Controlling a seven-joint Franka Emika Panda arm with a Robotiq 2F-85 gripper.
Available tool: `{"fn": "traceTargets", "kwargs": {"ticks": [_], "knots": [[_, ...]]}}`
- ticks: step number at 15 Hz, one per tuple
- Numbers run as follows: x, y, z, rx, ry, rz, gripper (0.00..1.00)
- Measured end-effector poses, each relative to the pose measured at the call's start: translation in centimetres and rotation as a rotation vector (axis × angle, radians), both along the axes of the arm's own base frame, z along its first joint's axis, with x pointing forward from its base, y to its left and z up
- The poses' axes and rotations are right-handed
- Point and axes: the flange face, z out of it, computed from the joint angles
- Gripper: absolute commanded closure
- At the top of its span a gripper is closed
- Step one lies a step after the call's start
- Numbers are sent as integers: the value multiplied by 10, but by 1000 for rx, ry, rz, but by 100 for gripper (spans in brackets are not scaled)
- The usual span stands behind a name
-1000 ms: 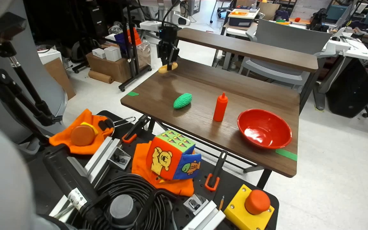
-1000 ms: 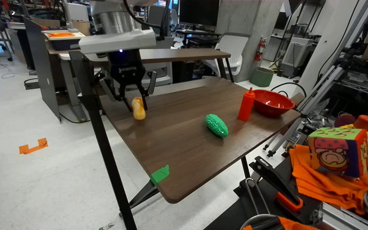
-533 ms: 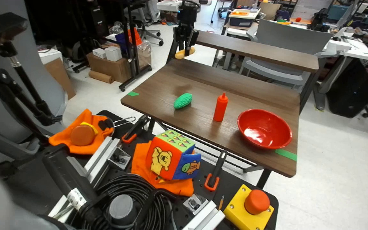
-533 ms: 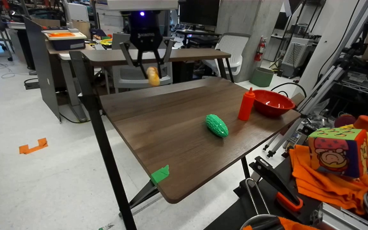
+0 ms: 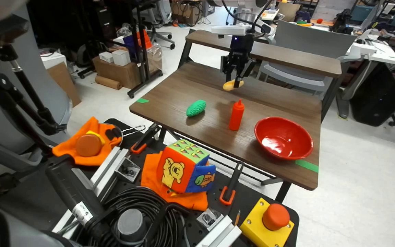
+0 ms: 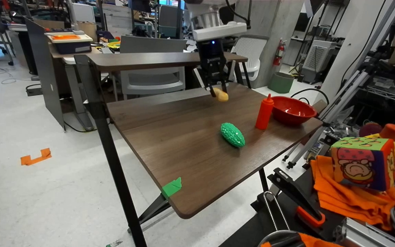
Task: Move the yellow object to the right
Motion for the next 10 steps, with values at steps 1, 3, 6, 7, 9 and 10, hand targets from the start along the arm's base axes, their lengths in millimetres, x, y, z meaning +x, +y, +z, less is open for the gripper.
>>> {"fn": "traceTargets", "kwargs": {"ticks": [1, 3, 6, 7, 9, 10], "knots": [[-2, -11, -9, -12, 21, 9, 86], [-7, -26, -27, -39, 54, 25, 86], [-12, -33, -53, -75, 87, 47, 86], [-12, -33, -59, -88, 93, 55, 86], [-11, -30, -60, -108, 98, 70, 34], [-9, -28, -60, -114, 94, 74, 28]]}}
